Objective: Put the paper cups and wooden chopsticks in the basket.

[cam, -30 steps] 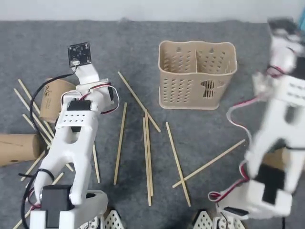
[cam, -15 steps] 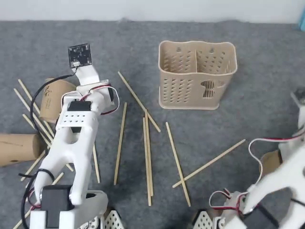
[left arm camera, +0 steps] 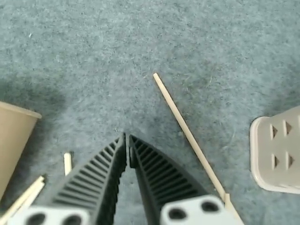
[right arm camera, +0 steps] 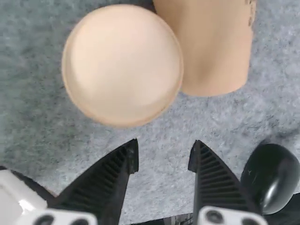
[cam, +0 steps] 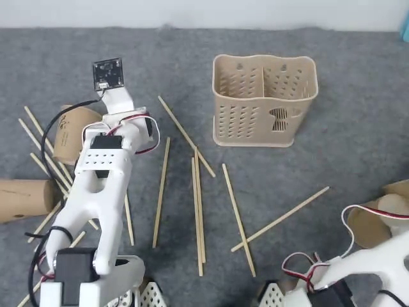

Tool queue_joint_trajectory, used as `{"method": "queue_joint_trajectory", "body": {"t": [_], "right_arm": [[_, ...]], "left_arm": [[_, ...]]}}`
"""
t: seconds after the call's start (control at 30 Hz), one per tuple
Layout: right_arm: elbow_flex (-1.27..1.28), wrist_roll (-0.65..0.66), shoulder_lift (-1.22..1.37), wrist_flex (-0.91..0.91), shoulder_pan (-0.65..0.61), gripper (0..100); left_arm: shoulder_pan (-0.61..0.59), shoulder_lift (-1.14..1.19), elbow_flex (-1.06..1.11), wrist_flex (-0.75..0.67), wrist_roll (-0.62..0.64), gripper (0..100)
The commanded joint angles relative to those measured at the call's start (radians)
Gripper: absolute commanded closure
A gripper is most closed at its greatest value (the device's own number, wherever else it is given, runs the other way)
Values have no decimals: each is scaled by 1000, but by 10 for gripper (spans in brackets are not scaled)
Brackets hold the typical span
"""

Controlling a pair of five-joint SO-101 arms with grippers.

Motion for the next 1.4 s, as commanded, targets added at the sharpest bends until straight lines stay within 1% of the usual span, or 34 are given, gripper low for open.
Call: {"method": "queue_joint_trajectory", "body": {"t": [0.0,0.13,0.3,0.47,0.6,0.73,0.83,0.93,1.07,1.17,1.27,1.37], "right_arm": [[-8,-34,-39,-30,-8,808],[2,-92,-39,-59,-81,808],[51,-222,-39,-214,-183,808],[95,-287,-39,-257,-337,808],[95,-397,-39,-332,-452,808],[95,-451,-39,-407,-490,808],[94,-453,-53,-394,-484,808],[66,-433,-76,-300,-432,808],[75,-265,-157,-197,-395,808],[135,-149,-246,-180,-394,808],[256,-29,-346,-285,-400,805],[440,52,-418,-503,-401,802]], "left_arm": [[6,-5,-4,-26,-43,988],[6,-5,-4,-26,-41,988],[6,-5,-4,-26,-43,988],[6,-5,-4,-26,-43,988],[6,-5,-4,-26,-43,988],[6,-5,-4,-26,-44,988],[6,-5,-4,-26,-44,988],[6,-5,-4,-26,-44,988],[6,-3,18,-63,-44,988],[6,-5,47,-118,-44,988],[6,-8,48,-120,-44,988],[0,-14,50,-118,-44,988]]}}
